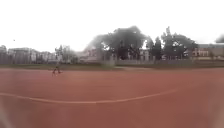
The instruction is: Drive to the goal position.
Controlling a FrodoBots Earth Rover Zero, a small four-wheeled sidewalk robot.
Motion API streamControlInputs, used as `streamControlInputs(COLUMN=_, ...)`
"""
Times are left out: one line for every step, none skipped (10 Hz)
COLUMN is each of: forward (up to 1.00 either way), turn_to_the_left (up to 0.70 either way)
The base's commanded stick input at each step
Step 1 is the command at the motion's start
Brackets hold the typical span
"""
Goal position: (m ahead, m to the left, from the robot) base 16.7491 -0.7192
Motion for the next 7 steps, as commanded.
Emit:
streamControlInputs(forward=0.7, turn_to_the_left=0.0)
streamControlInputs(forward=0.7, turn_to_the_left=0.0)
streamControlInputs(forward=0.7, turn_to_the_left=0.0)
streamControlInputs(forward=0.7, turn_to_the_left=0.0)
streamControlInputs(forward=0.7, turn_to_the_left=0.0)
streamControlInputs(forward=0.7, turn_to_the_left=0.0)
streamControlInputs(forward=0.7, turn_to_the_left=0.0)
